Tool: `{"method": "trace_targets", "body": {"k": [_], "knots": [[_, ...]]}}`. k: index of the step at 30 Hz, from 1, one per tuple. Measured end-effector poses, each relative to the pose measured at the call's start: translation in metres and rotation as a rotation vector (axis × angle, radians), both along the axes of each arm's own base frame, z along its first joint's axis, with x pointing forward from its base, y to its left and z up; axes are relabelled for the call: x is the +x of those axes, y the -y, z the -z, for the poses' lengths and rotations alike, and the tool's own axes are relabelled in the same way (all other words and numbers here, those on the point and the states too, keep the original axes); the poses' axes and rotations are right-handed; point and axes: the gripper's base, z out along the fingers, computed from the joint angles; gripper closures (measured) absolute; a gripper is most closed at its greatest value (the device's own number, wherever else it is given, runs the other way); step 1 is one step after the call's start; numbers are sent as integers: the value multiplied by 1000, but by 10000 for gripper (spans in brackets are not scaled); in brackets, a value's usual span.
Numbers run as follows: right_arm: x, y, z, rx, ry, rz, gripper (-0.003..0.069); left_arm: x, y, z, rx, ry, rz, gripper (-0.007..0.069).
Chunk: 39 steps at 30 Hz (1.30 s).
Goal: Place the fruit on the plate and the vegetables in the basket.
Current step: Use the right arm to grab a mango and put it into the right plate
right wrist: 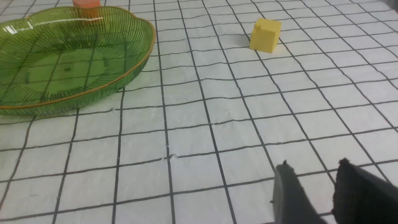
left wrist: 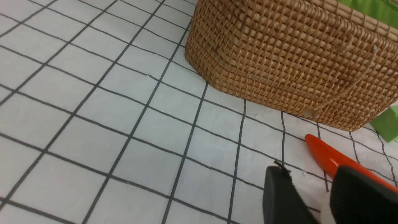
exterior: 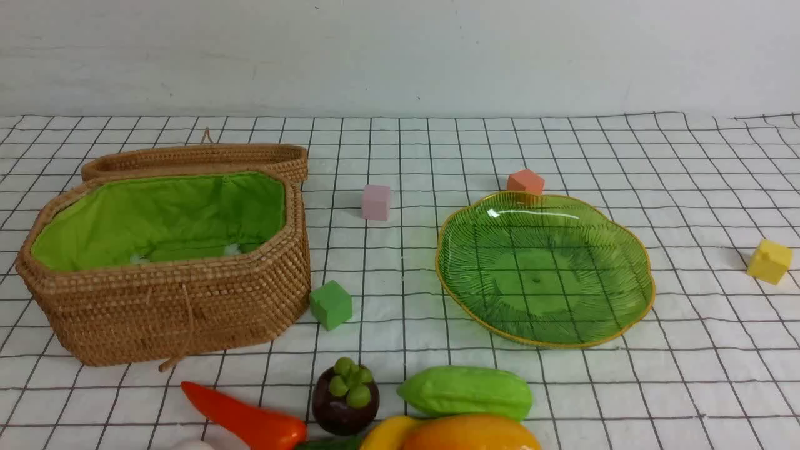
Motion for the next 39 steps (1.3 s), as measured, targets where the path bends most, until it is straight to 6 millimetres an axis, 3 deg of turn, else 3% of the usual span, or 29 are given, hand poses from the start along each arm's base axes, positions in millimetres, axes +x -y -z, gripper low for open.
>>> {"method": "trace_targets", "body": {"k": [26,31,35,39], "knots": [[1,0,-1,-21,24,-4,417,0,0,0,0,-1,0,386],[5,-4,-20,41,261,-42,417,0,0,0,0,-1,0,386],[3,-10,-46,106,554,-106,417,0,0,0,0,-1,0,386],[-2,-12,-61,152,690,-143,417,0,0,0,0,-1,0,386]]}}
